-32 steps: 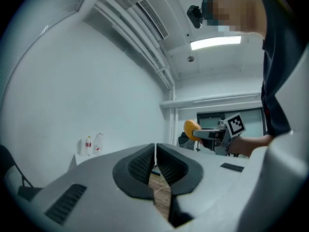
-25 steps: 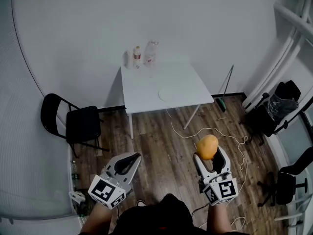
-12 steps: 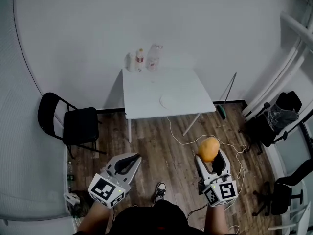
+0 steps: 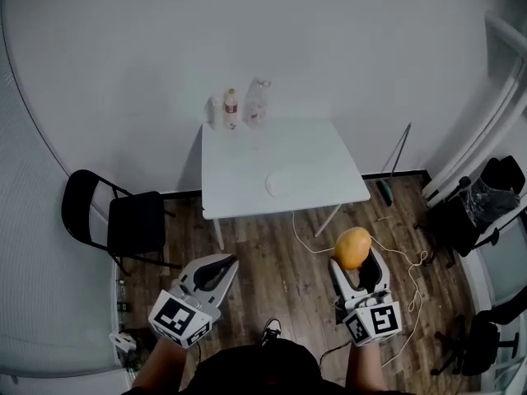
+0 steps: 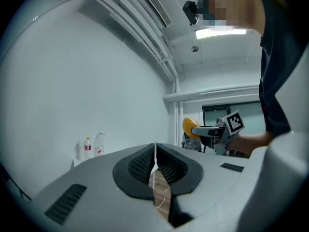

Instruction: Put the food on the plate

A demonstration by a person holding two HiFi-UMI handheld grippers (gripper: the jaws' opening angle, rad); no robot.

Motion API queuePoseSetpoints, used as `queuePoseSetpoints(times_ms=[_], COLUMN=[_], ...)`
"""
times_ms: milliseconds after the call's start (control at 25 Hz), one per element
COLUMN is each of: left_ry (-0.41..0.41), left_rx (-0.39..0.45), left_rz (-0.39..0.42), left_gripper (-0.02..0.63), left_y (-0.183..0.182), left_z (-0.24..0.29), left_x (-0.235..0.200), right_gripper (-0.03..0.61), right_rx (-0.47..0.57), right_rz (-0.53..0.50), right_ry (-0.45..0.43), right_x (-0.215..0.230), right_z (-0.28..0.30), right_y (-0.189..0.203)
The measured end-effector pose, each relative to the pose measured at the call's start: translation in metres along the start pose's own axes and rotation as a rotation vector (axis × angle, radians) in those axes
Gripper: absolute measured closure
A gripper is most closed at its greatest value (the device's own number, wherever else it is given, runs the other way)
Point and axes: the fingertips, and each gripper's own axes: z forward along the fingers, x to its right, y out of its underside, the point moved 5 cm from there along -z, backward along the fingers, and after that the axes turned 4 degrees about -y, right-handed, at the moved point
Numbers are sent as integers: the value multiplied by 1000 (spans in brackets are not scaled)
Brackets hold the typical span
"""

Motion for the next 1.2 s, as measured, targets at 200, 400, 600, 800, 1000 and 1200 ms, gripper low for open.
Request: queuePoseSetpoints(times_ms=[200,400,600,800,1000,1200], left_ry=[-36,-73,-100,-123,-102,-63], left_rx=[-23,-34,-72,-84,-65,-37], left_rz=[10,7,2,-7,-42,-36], left_gripper=[583,583,583,583,583,583], left_y=[-7,-10,-4,0,5,-2], left_z=[68,132,169,194,221,257], left_x=[3,4,1,-19,-57,-108], right_gripper=[224,224,224,224,224,224], right_rx=[12,32,-3,-48,-18,-18], right_rz=[41,105,130,150,142,117], right_ry=[-54,-124,-157,-174,-176,-139], right_x=[64,119,151,165,171,182], right_z=[31,63,88,116,153,202], right_y=[8,21,44,67,65,59])
